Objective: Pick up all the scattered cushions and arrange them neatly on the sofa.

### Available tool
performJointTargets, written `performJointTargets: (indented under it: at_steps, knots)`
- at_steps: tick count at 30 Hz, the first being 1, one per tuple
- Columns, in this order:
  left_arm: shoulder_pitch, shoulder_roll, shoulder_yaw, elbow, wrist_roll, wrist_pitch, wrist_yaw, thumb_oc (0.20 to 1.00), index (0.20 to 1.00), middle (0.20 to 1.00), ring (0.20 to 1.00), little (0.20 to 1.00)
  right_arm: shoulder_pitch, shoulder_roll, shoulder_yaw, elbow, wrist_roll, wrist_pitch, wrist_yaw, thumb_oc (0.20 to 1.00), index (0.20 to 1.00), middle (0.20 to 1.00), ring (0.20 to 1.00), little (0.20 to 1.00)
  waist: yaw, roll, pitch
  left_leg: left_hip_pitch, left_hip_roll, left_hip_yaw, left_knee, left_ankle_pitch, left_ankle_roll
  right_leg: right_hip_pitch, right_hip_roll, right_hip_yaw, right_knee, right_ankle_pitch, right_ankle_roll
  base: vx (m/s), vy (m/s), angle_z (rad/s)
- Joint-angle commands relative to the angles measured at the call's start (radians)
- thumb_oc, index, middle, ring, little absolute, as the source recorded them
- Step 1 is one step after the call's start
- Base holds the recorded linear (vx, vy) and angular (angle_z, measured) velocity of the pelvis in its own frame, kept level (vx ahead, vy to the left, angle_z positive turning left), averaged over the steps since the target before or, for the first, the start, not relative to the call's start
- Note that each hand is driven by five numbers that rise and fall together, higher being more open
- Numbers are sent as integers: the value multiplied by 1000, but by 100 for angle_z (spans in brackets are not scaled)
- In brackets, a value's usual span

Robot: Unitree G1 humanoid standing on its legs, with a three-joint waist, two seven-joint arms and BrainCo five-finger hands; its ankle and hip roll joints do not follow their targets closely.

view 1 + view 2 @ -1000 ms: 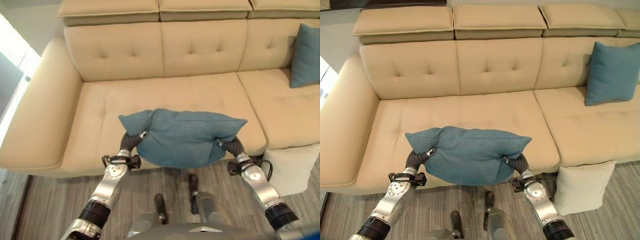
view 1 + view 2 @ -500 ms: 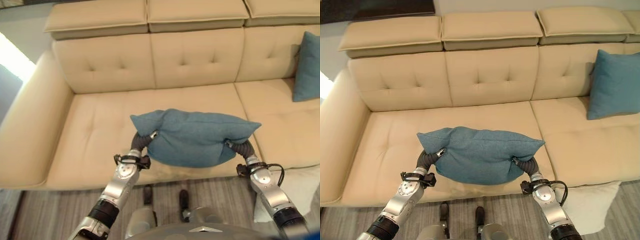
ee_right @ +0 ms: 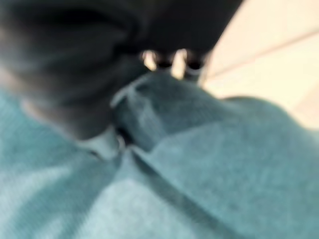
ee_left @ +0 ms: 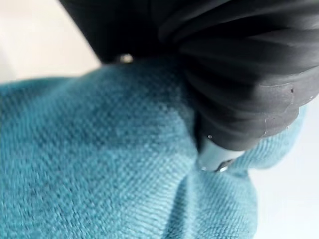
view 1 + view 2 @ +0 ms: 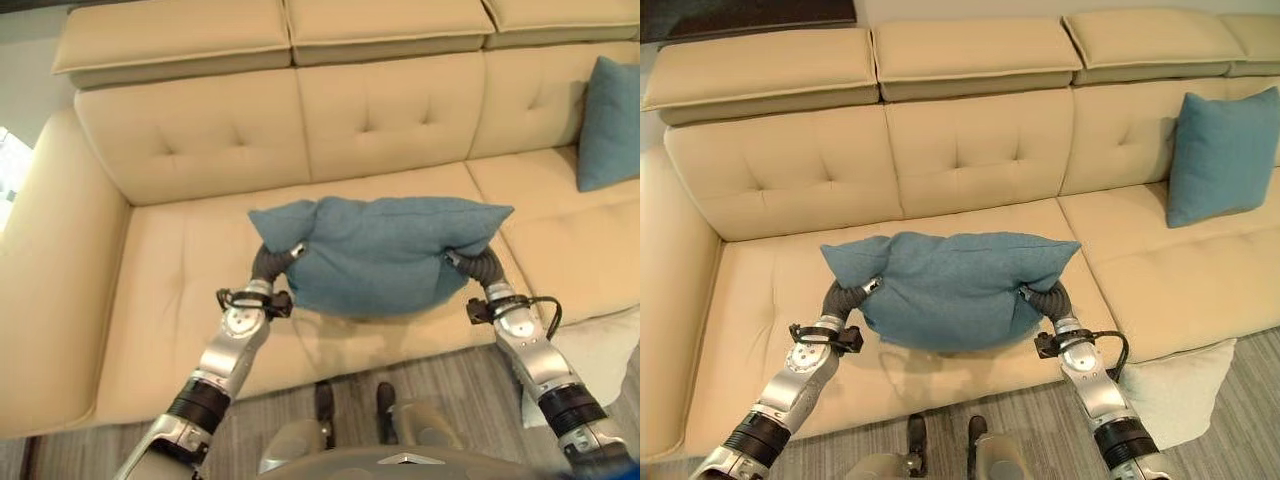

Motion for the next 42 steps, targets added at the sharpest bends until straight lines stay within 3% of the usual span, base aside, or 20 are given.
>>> performJointTargets:
  at_steps: [1, 6, 7, 15, 23, 35, 36, 37, 38, 42]
  knots:
    - [-63, -29, 4, -138, 45, -121, 7, 200, 200, 200, 200, 200, -66, -13, -6, -68, -2, -73, -29, 200, 200, 200, 200, 200, -4, -58, -69, 19, 30, 28, 88, -78, -70, 72, -65, 25, -159, 157, 59, 48, -62, 34]
    - [-189, -37, -9, -94, 41, -119, 53, 200, 200, 200, 200, 200, -205, -47, 18, -60, 25, -62, -57, 200, 200, 200, 200, 200, -4, -58, -70, -5, 47, 14, 67, -60, -85, 73, -49, -27, -206, 159, 42, 22, -113, 20]
    - [-292, -29, -23, -50, 22, -123, 94, 200, 200, 200, 200, 200, -326, -75, 53, -25, 40, -56, -80, 200, 200, 200, 200, 200, 0, -58, -52, -40, 57, -2, 64, -43, -93, 48, -41, -45, -214, 163, 35, -94, -155, 29]
    - [-573, 9, -80, 107, -35, -146, 175, 200, 200, 200, 200, 200, -640, -108, 149, 107, 96, -44, -142, 200, 200, 200, 200, 200, 1, -48, -18, -156, 62, -20, 53, 2, -107, -64, -35, -58, -204, 179, 32, -73, -35, 7]
    - [-904, 56, -177, 338, -98, -155, 219, 200, 200, 200, 200, 200, -1013, -119, 300, 371, 164, -30, -186, 200, 200, 200, 200, 200, 15, -33, 19, -298, 52, -43, 55, 40, -118, -201, -48, -55, -180, 211, 38, -19, 10, 10]
    - [-1107, 19, -255, 516, -86, -133, 234, 200, 200, 200, 200, 200, -1247, -131, 443, 682, 116, 12, -197, 200, 200, 200, 200, 200, 41, -17, 77, -381, 56, -85, 2, 98, -151, -275, -41, -86, -214, 240, 44, -8, -38, 14]
    - [-1177, 14, -293, 577, -77, -123, 232, 570, 570, 570, 570, 570, -1298, -127, 477, 756, 103, 24, -205, 200, 200, 200, 200, 200, 41, -17, 79, -397, 58, -90, 2, 98, -156, -282, -37, -88, -227, 246, 47, 7, -37, 20]
    - [-1179, 14, -293, 578, -78, -124, 232, 893, 893, 893, 893, 893, -1300, -127, 478, 757, 104, 23, -204, 357, 357, 357, 357, 357, 41, -17, 80, -397, 58, -90, 2, 98, -156, -282, -37, -88, -227, 247, 47, 9, -54, 16]
    - [-1229, -3, -311, 619, -81, -120, 242, 1000, 1000, 1000, 1000, 1000, -1336, -119, 493, 814, 98, 32, -222, 1000, 1000, 1000, 1000, 1000, 41, -18, 79, -414, 59, -92, 2, 101, -159, -292, -34, -89, -240, 256, 49, 5, -42, 6]
    - [-1345, -35, -350, 698, -70, -105, 280, 1000, 1000, 1000, 1000, 1000, -1397, -98, 509, 894, 73, 54, -284, 1000, 1000, 1000, 1000, 1000, 41, -19, 72, -453, 58, -106, 2, 106, -162, -318, -24, -88, -274, 282, 56, 6, -23, 2]
